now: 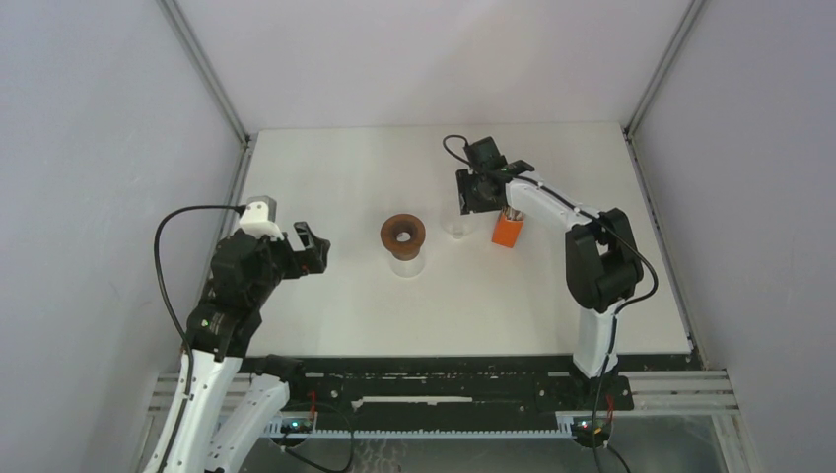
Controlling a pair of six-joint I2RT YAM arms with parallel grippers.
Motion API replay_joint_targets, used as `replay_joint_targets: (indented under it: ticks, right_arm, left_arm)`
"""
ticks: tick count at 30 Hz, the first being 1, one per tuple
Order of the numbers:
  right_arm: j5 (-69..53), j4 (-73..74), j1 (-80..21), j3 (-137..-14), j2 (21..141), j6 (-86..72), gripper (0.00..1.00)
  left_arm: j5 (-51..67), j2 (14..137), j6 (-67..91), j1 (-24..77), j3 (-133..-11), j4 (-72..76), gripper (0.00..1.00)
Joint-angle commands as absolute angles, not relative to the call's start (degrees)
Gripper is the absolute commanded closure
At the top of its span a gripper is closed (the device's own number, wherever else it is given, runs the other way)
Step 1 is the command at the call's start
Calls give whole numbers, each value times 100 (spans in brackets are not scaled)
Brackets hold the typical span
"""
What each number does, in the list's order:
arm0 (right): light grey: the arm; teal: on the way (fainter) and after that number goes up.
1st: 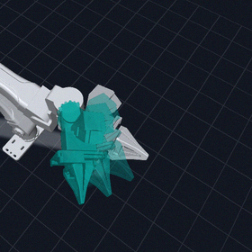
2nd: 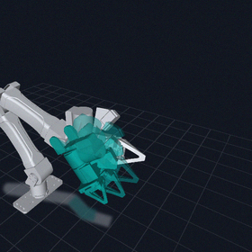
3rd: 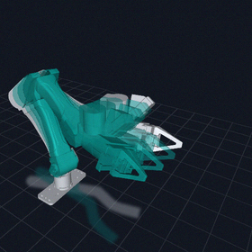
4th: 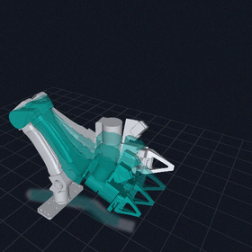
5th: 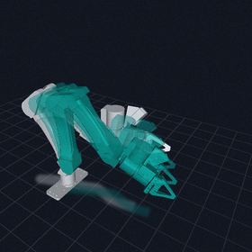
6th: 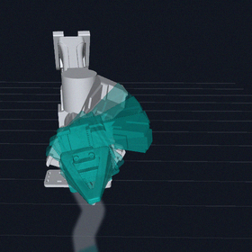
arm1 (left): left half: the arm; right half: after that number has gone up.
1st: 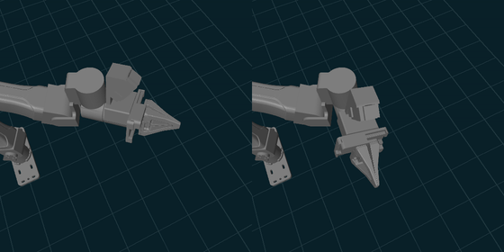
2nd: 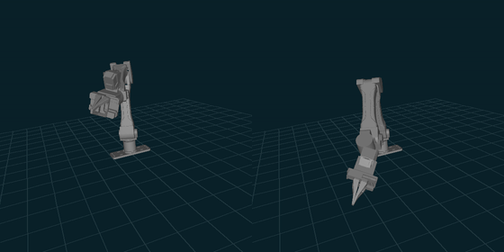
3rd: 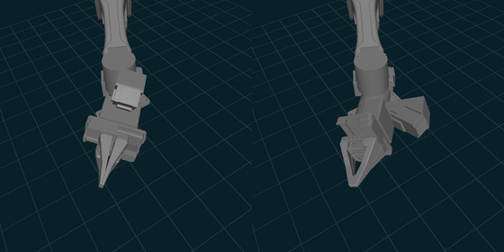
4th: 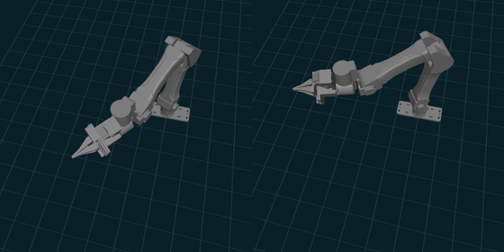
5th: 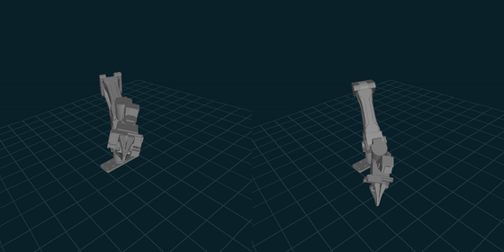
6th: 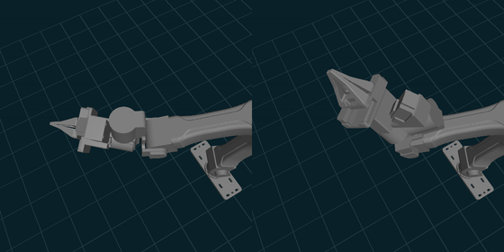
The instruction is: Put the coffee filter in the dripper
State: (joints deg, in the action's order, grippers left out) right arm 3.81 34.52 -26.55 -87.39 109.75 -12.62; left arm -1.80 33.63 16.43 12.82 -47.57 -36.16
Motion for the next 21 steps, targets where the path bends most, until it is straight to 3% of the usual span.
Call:
replay_joint_targets:
  ticks: [1, 8, 21]
  right_arm:
    - [271, 3440, -2597, -9023, 11145, -1099, 44]
    - [45, 3460, -2593, -9079, 11324, -1081, 54]
    - [-171, 3517, -2580, -9008, 10845, -1164, 84]
  left_arm:
    - [-229, 3335, 1507, 1254, -4619, -3472, 0]
    - [-173, 3339, 1521, 1257, -4614, -3472, 0]
    - [-119, 3272, 1529, 1252, -4597, -3466, 0]
